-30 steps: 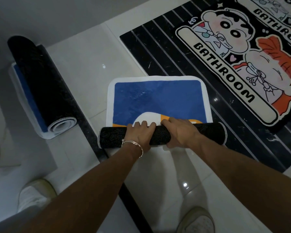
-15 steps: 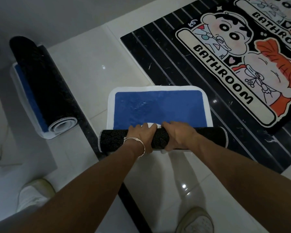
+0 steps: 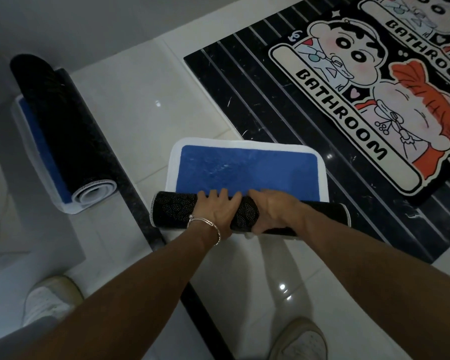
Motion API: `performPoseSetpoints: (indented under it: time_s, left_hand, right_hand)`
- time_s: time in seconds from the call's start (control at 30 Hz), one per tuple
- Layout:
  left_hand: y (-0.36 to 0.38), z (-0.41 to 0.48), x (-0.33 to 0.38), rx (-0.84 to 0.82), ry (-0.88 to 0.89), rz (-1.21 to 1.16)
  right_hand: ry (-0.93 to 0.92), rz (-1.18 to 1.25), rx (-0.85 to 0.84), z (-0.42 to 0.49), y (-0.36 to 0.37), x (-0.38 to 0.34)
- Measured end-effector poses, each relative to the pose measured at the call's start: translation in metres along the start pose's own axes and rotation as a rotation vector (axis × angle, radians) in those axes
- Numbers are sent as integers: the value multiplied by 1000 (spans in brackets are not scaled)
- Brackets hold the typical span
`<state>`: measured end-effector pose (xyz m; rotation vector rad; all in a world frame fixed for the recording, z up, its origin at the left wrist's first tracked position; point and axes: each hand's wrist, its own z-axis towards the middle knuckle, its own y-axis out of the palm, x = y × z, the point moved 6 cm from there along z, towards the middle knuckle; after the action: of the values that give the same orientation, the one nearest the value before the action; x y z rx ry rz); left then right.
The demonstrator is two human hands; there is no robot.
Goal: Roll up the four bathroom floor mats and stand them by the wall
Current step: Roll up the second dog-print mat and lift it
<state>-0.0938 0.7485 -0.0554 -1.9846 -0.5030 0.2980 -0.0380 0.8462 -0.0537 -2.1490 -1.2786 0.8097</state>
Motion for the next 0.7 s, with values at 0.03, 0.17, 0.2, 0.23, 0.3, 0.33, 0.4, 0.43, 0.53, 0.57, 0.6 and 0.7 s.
performPoseSetpoints:
  time_s: [0.03,0.17,0.2,0.23,0.3,0.33,0.4,0.43,0.53,0.57,0.6,0.7]
  left_hand:
    - [-1,2,1,-40,2,-10]
    - [-6,9,-3,-150,17,-88]
    - [-6,10,-4,-161,19,-100]
    - [-5,10,-4,-158,20,-105]
    - [-2,6,-5,-104,27,-103]
    - [0,3,-5,-55,34,-85]
    - [3,-1,-5,33,41,-10]
    - [3,-2,-5,52,37,18]
    - [1,3,-4,7,30,6]
    - [-2,6,-5,-28,37,-19]
    - [-6,8,-6,-72,47,-54]
    - [-8,7,-8,-148,57,-134]
  right_hand:
    - [3,-24,50,-3,2,-2]
    - [15,-216,275,-14,12,-11]
    - [33,-240,289,-14,15,-12]
    - [55,-245,287,-13,17,-13]
    - [82,-194,235,-9,14,-13]
    - [80,-152,190,-5,11,-11]
    - [50,-48,94,0,5,-6]
    - [37,-2,54,1,3,-4]
    - [21,-28,126,-7,5,-7]
    - [16,-83,205,-11,6,-11]
    - [13,-140,267,-14,8,-15]
    - [47,-220,291,-16,16,-18]
